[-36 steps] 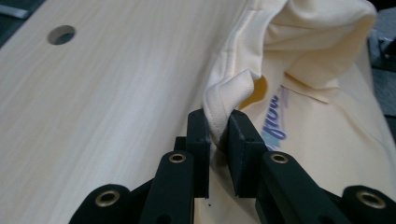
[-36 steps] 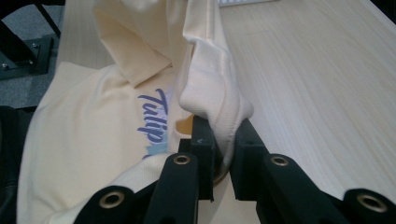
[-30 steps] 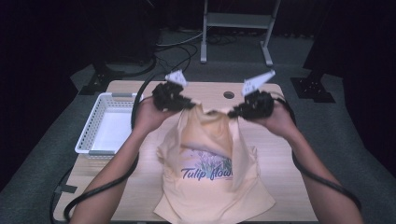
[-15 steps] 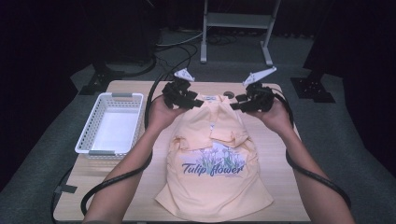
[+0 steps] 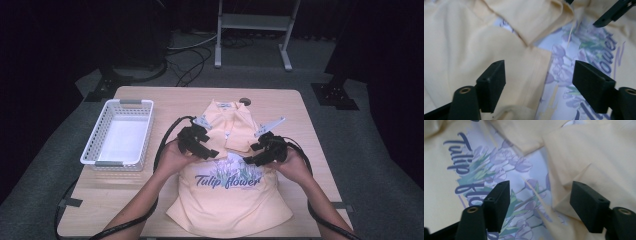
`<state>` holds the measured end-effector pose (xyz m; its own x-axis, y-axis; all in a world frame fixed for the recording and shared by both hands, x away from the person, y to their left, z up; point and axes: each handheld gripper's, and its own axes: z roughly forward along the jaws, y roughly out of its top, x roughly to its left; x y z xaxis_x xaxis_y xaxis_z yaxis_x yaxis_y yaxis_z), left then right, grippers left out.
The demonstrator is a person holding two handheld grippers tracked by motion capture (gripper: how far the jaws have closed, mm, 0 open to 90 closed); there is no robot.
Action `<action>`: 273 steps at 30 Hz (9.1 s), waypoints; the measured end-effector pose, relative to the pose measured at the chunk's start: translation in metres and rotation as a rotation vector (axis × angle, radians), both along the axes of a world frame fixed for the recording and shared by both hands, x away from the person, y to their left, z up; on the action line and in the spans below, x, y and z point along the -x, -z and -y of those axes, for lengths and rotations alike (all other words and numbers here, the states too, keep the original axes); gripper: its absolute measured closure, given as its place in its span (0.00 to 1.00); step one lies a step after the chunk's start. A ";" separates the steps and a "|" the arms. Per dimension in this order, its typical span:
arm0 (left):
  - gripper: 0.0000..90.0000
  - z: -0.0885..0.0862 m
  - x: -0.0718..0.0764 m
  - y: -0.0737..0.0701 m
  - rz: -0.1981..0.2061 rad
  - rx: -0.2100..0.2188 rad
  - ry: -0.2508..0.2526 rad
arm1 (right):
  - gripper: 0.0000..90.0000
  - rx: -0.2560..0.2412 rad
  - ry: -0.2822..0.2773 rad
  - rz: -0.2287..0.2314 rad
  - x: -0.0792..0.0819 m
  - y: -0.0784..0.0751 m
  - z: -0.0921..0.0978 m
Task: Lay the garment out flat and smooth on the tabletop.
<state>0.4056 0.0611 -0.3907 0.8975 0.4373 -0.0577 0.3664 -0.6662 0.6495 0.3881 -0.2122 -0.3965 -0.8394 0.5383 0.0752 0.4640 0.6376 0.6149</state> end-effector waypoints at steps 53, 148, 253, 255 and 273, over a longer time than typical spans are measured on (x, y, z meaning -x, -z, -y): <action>0.23 -0.021 0.100 0.031 0.019 -0.151 0.044 | 0.23 0.047 -0.089 0.078 0.081 0.034 -0.015; 0.19 -0.015 0.122 0.033 0.046 -0.106 0.095 | 0.79 0.184 -0.321 0.238 0.119 0.022 -0.094; 0.19 -0.015 0.121 0.035 0.016 -0.103 0.088 | 0.95 0.149 -0.160 0.167 0.090 -0.039 0.053; 0.19 -0.015 0.121 0.035 0.016 -0.102 0.087 | 0.95 0.146 -0.151 0.167 0.090 -0.038 0.057; 0.19 -0.012 0.121 0.034 0.011 -0.123 0.084 | 0.95 0.151 -0.046 0.132 0.084 -0.027 0.102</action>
